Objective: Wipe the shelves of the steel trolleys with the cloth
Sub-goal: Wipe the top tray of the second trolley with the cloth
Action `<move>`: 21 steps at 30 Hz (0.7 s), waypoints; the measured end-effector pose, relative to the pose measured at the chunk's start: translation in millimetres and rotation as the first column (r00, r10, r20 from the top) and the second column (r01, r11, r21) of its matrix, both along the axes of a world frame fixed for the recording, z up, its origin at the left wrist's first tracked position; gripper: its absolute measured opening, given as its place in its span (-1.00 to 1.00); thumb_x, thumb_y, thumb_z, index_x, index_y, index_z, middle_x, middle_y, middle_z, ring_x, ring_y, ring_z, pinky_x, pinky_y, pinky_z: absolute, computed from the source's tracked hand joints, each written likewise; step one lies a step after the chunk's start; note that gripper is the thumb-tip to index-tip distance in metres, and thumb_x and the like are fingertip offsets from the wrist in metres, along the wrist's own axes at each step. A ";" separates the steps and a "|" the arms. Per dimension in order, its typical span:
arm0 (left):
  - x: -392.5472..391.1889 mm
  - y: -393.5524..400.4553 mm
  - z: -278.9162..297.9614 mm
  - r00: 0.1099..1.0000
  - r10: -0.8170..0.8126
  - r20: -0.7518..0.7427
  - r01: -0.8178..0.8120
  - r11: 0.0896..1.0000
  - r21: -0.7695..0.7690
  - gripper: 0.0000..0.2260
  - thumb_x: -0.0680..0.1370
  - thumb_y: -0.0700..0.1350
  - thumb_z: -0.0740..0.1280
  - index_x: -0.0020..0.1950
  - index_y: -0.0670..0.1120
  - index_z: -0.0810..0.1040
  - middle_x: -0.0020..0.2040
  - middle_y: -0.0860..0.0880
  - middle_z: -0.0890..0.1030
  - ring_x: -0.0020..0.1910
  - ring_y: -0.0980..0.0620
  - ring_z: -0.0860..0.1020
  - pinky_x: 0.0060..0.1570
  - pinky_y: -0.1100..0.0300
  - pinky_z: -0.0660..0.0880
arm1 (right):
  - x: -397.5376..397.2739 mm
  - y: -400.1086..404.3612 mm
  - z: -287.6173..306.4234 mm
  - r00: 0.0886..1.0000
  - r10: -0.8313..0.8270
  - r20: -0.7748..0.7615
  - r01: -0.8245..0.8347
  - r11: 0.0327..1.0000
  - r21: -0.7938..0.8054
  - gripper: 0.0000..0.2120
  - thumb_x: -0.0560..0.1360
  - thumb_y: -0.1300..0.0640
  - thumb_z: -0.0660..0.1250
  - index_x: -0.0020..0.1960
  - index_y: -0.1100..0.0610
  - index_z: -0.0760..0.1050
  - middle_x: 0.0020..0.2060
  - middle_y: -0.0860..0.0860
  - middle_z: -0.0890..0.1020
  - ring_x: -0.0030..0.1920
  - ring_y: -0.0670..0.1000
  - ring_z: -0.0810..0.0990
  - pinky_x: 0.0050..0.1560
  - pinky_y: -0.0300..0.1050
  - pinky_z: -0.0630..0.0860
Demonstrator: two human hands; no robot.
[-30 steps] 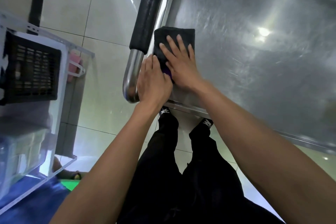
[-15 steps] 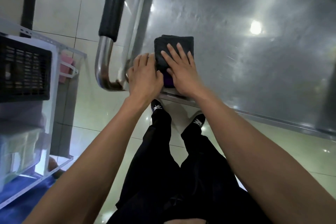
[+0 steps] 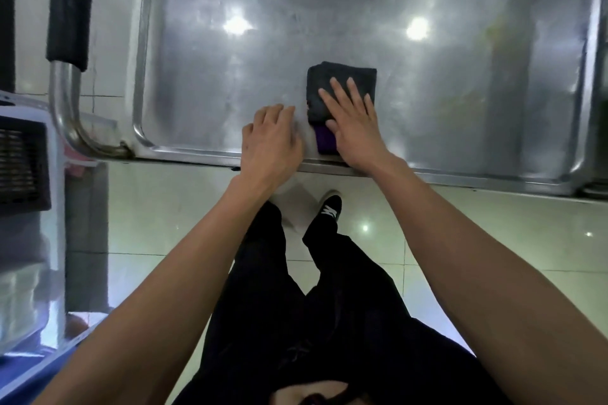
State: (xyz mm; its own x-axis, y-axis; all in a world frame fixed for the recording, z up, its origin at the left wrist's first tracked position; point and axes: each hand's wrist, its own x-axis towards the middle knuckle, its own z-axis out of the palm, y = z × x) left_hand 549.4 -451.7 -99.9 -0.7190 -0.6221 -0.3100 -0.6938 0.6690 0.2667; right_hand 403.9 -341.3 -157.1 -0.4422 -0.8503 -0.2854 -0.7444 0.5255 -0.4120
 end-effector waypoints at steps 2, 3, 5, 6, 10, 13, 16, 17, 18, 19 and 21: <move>-3.2 11.0 0.0 1.000 -0.020 0.010 0.020 1.000 0.000 -0.62 0.65 0.00 0.16 0.45 -0.06 0.39 0.45 -0.04 0.43 0.44 -0.09 0.33 0.34 -0.09 0.33 | -1.3 13.1 1.5 1.000 -0.019 -0.015 0.019 1.000 0.002 -0.43 0.68 0.08 0.08 0.62 -0.07 -0.05 0.63 -0.05 -0.09 0.60 0.03 -0.24 0.56 0.11 -0.24; -3.8 15.5 0.8 1.000 -0.025 0.013 0.025 1.000 0.001 -0.62 0.66 0.01 0.15 0.45 -0.06 0.39 0.46 -0.04 0.42 0.45 -0.09 0.33 0.34 -0.09 0.33 | 0.3 19.0 2.5 0.999 -0.020 -0.026 0.020 1.000 0.002 -0.43 0.68 0.08 0.08 0.63 -0.06 -0.05 0.63 -0.03 -0.09 0.60 0.05 -0.24 0.56 0.12 -0.23; -2.8 22.1 2.4 0.999 -0.027 0.017 0.027 1.000 0.004 -0.63 0.67 0.01 0.13 0.45 -0.06 0.40 0.46 -0.04 0.42 0.46 -0.08 0.32 0.34 -0.10 0.32 | 6.8 29.5 4.1 0.999 -0.014 -0.046 0.015 1.000 0.009 -0.44 0.69 0.09 0.07 0.63 -0.03 -0.06 0.63 -0.01 -0.10 0.60 0.07 -0.24 0.56 0.14 -0.22; -1.0 24.1 2.9 0.999 -0.027 0.018 0.027 1.000 0.002 -0.63 0.67 0.01 0.13 0.45 -0.06 0.40 0.47 -0.04 0.42 0.46 -0.08 0.32 0.35 -0.10 0.32 | 11.1 33.8 4.9 0.998 -0.013 -0.053 0.014 1.000 0.015 -0.43 0.69 0.10 0.07 0.63 -0.02 -0.06 0.63 -0.01 -0.11 0.60 0.08 -0.25 0.57 0.15 -0.22; 11.5 21.7 3.9 1.000 -0.011 0.008 0.011 1.000 -0.003 -0.64 0.67 0.00 0.14 0.45 -0.07 0.40 0.47 -0.05 0.41 0.47 -0.08 0.30 0.35 -0.09 0.31 | 29.5 38.3 8.1 0.999 -0.006 -0.048 0.006 1.000 0.016 -0.42 0.68 0.12 0.08 0.63 0.00 -0.07 0.62 0.01 -0.13 0.60 0.09 -0.28 0.57 0.17 -0.23; 24.4 15.2 3.4 1.000 0.004 0.002 -0.004 1.000 0.010 -0.64 0.67 0.00 0.14 0.45 -0.07 0.40 0.48 -0.05 0.40 0.48 -0.08 0.29 0.37 -0.10 0.30 | 43.9 31.9 7.2 0.998 0.013 -0.067 -0.011 1.000 0.022 -0.40 0.68 0.10 0.10 0.63 0.01 -0.09 0.62 0.01 -0.14 0.59 0.11 -0.28 0.56 0.18 -0.25; 41.4 3.8 3.9 1.000 0.004 0.014 -0.004 1.000 0.009 -0.65 0.66 -0.02 0.17 0.43 -0.07 0.41 0.48 -0.06 0.40 0.48 -0.09 0.29 0.36 -0.11 0.31 | 59.7 14.6 3.1 0.995 0.046 -0.085 -0.044 0.999 0.021 -0.39 0.68 0.09 0.10 0.63 0.02 -0.10 0.62 0.03 -0.14 0.59 0.12 -0.27 0.56 0.21 -0.23; 49.1 -2.0 3.7 1.000 0.013 0.019 -0.013 1.000 0.004 -0.65 0.65 -0.02 0.18 0.41 -0.08 0.42 0.48 -0.06 0.40 0.48 -0.09 0.29 0.36 -0.12 0.31 | 66.3 5.6 0.7 0.993 0.064 -0.096 -0.062 0.998 0.021 -0.39 0.67 0.09 0.10 0.63 0.02 -0.11 0.62 0.03 -0.14 0.59 0.13 -0.27 0.56 0.22 -0.22; 57.5 -8.4 3.5 0.999 0.031 0.020 -0.031 1.000 -0.001 -0.66 0.64 -0.02 0.18 0.39 -0.08 0.43 0.48 -0.06 0.40 0.48 -0.09 0.30 0.36 -0.12 0.32 | 73.2 -4.7 -1.8 0.991 0.081 -0.103 -0.080 0.997 0.020 -0.38 0.67 0.08 0.10 0.63 0.02 -0.12 0.62 0.03 -0.15 0.59 0.13 -0.28 0.56 0.22 -0.22; 66.5 -14.8 3.4 0.998 0.057 0.015 -0.056 0.998 -0.006 -0.66 0.64 -0.01 0.18 0.38 -0.09 0.44 0.47 -0.06 0.40 0.48 -0.10 0.30 0.35 -0.13 0.33 | 79.8 -15.5 -3.8 0.990 0.098 -0.104 -0.096 0.995 0.017 -0.38 0.67 0.08 0.10 0.63 0.01 -0.13 0.62 0.03 -0.16 0.59 0.13 -0.28 0.56 0.22 -0.22; 86.5 -26.6 3.1 0.994 0.111 -0.002 -0.112 0.994 -0.017 -0.62 0.65 0.02 0.17 0.43 -0.09 0.43 0.47 -0.07 0.41 0.47 -0.10 0.31 0.36 -0.14 0.33 | 93.7 -36.7 -5.8 0.988 0.124 -0.095 -0.124 0.992 0.013 -0.36 0.66 0.08 0.11 0.62 0.01 -0.15 0.62 0.02 -0.16 0.59 0.13 -0.29 0.56 0.22 -0.23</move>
